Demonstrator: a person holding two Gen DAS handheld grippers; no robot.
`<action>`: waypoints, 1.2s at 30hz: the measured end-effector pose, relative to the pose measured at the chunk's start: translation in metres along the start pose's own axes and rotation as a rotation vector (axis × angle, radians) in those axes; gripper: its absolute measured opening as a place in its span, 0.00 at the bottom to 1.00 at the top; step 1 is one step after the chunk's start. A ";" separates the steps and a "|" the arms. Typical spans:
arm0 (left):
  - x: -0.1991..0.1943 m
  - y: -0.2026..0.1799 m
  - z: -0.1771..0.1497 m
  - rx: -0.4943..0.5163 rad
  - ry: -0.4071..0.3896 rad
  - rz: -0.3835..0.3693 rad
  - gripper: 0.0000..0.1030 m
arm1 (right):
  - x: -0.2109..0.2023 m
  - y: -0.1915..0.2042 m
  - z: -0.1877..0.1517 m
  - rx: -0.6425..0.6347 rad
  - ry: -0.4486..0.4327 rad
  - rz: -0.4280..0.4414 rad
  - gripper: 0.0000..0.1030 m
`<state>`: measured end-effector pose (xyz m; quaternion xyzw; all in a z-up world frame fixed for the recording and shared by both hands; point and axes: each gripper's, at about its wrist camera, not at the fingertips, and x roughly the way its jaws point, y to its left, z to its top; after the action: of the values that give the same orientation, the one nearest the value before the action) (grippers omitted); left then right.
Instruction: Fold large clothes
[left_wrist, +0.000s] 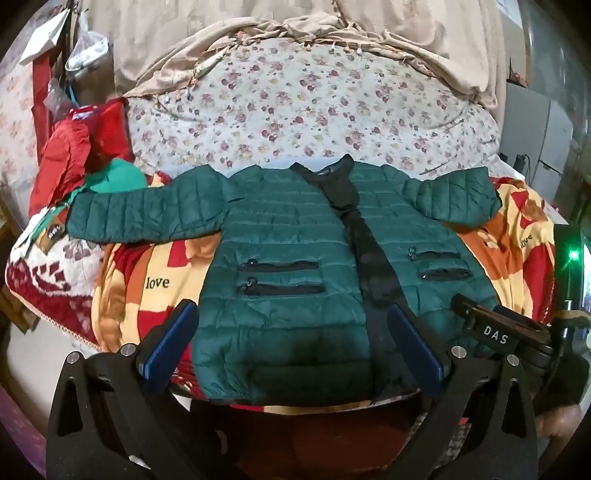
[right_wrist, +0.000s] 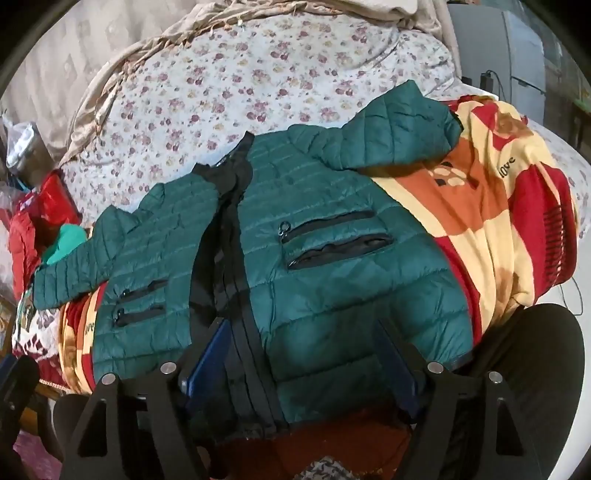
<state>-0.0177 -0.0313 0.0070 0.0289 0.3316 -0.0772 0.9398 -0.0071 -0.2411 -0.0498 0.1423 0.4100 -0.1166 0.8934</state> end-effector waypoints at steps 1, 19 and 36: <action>0.000 0.002 -0.001 -0.003 0.002 0.002 1.00 | 0.000 -0.002 0.000 -0.004 0.001 0.001 0.74; 0.008 0.018 -0.001 -0.047 0.037 0.029 1.00 | 0.002 0.006 0.000 -0.043 0.008 0.004 0.74; 0.006 0.024 0.002 -0.054 0.050 0.034 1.00 | 0.002 0.006 -0.001 -0.054 0.011 0.002 0.74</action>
<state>-0.0075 -0.0087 0.0050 0.0113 0.3565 -0.0516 0.9328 -0.0043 -0.2354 -0.0513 0.1192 0.4175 -0.1039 0.8948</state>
